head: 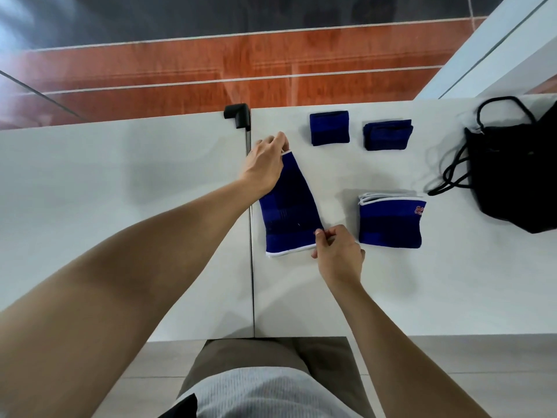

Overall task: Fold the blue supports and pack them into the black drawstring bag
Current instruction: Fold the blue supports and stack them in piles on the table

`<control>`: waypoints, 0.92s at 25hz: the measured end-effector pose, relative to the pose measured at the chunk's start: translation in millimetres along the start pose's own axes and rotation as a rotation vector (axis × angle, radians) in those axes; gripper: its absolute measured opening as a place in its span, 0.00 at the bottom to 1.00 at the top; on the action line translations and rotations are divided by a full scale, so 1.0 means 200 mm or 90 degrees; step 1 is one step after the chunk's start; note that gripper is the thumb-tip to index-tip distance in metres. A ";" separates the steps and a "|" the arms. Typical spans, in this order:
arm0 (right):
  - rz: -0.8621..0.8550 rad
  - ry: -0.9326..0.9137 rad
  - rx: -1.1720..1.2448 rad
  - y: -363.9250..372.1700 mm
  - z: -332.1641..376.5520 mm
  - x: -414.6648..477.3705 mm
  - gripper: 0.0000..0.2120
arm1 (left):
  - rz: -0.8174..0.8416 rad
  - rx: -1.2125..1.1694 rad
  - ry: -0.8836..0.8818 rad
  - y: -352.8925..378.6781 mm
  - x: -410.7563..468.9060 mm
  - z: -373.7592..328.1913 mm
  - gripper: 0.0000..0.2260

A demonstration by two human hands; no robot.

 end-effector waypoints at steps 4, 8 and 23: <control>-0.003 -0.007 -0.018 -0.01 0.02 0.02 0.11 | -0.115 0.118 -0.039 -0.02 -0.04 0.04 0.11; 0.000 -0.008 -0.040 -0.03 0.01 0.00 0.12 | -0.198 0.102 0.046 0.00 -0.32 0.00 0.09; 0.151 -0.069 0.308 -0.12 0.00 -0.15 0.07 | 0.028 0.093 0.126 0.41 -0.96 -0.03 0.20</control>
Point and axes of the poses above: each hand's wrist, its own x-axis towards the middle knuckle, its own y-axis out of the palm, z = x × y, the point moved 6 cm from there along x, towards the middle knuckle, and after that the axes turned 7 degrees about z, right-handed, at the moved point
